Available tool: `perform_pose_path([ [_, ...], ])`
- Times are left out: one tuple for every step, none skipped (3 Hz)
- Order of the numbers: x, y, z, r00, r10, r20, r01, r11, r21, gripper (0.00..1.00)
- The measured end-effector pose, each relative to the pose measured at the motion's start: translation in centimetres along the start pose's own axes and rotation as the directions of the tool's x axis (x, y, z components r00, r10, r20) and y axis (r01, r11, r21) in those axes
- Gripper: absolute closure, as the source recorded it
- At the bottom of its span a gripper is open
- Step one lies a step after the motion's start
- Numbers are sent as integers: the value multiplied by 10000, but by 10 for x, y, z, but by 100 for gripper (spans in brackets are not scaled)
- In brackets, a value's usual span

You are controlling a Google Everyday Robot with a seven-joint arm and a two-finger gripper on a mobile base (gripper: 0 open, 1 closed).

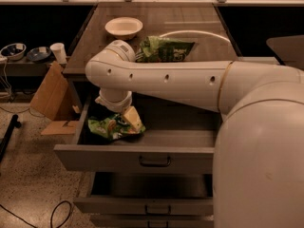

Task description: Pick green rice chip bag from top drawer and place on counter

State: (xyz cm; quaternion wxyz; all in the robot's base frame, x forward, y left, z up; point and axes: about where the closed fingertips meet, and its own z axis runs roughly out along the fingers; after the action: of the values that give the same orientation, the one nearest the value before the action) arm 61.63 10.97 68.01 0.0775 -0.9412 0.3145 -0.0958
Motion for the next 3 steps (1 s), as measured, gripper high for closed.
perform_pose_path([
  [0,-4,13,10000,-74,39,75,9998,-160,0],
  [1,-2,25,9998,-14,208,21,9995,-318,0],
  [-3,4,36,9992,-68,384,88,9986,-527,0],
])
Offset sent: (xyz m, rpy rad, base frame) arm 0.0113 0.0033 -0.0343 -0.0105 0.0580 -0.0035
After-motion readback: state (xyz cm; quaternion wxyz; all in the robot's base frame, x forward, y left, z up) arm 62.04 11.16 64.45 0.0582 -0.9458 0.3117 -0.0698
